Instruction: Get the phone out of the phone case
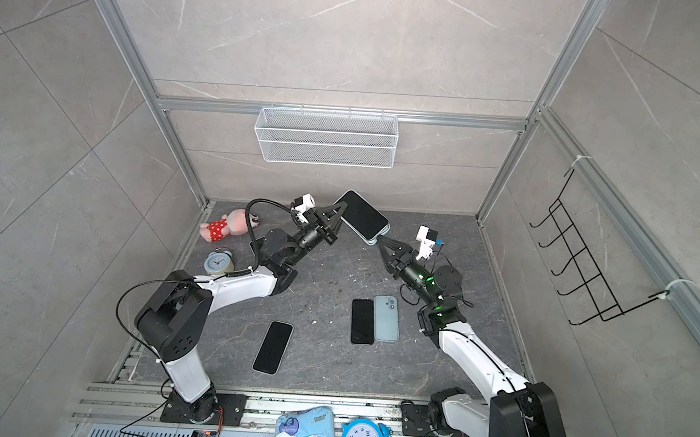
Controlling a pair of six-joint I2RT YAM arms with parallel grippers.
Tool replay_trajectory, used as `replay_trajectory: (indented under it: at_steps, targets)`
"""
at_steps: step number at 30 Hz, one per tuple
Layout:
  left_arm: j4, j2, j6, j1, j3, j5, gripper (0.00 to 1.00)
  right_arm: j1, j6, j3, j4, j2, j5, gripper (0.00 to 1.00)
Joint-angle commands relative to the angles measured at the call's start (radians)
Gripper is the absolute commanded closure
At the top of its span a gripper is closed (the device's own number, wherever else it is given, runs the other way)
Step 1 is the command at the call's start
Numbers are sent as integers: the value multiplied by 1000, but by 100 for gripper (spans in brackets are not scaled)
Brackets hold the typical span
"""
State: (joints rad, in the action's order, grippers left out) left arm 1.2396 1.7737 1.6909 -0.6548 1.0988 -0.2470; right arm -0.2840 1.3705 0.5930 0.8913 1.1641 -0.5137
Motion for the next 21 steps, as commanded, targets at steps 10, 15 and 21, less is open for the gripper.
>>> replay_trajectory:
  at_steps: [10, 15, 21]
  targets:
    - [-13, -58, -54, -18, -1, -151, 100, -2, 13, -19, -25, 16, -10, 79]
    - [-2, -38, -26, 7, -61, -98, 100, -2, 31, -70, -68, -44, -15, 85]
    - [-49, 14, -40, 4, -99, -60, 85, -3, 2, -115, -260, -184, 7, 96]
